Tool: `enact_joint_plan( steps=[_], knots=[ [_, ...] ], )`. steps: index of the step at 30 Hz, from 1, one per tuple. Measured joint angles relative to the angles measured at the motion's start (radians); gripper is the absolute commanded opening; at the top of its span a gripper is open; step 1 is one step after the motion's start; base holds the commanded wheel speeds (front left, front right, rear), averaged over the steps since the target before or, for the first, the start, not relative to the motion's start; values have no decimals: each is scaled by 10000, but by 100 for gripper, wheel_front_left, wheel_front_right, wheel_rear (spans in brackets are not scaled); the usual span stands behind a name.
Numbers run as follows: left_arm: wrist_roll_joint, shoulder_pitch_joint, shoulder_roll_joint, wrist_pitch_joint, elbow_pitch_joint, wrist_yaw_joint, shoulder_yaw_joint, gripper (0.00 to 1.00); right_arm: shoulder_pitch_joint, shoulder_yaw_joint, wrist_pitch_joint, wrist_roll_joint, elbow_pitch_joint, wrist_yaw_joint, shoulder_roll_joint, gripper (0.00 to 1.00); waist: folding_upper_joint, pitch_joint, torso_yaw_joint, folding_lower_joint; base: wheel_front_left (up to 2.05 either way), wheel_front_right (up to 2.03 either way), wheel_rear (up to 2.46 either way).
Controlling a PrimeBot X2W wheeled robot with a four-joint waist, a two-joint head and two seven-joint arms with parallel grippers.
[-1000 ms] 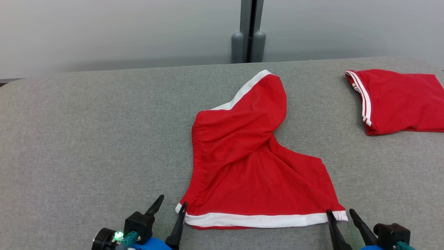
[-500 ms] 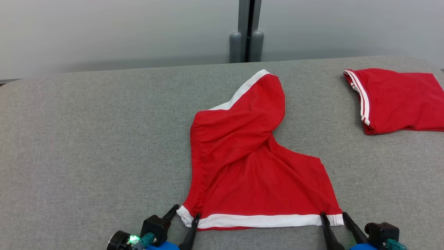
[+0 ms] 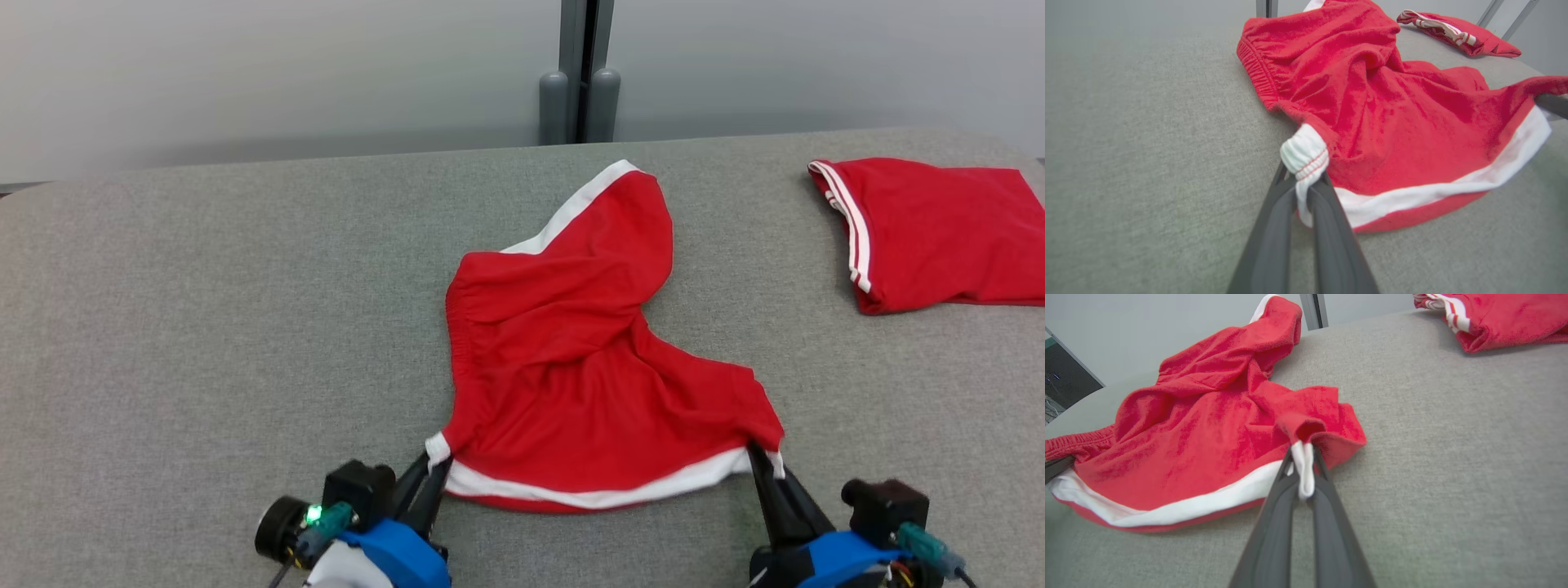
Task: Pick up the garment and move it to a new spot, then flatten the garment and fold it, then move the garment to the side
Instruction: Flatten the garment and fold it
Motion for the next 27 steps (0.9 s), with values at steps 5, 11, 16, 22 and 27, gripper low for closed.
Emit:
enact_joint_plan(
  steps=[5, 11, 16, 22, 27],
  knots=[
    [-685, -867, 36, 25, -771, 0, 334, 0, -964, 44, 270, -192, -1101, 0, 2, 0, 0, 232, -18, 0, 0, 0, 0],
    [-1290, -3246, 343, 723, -1523, 0, 677, 0, -3470, -19, 930, -324, -1814, 0, -88, 0, 0, 876, -107, 0, 0, 0, 0],
    [-1983, -6044, 443, 1494, -1517, 0, 1093, 0, -6516, 67, 1346, -491, -1484, 0, -105, 0, 0, 1786, -160, 1, 0, 0, 0],
    [-2740, -9446, 236, 1858, -491, 10, 2019, 0, -10275, -328, 1496, -435, 36, 0, -105, 0, -1, 2951, -124, 3, 0, 0, 0],
    [-2736, -11689, 157, 1703, 535, 12, 2186, 0, -12799, -700, 1193, -288, 1567, 0, -121, 0, -1, 3646, -7, 4, 0, 0, 0]
  ],
)
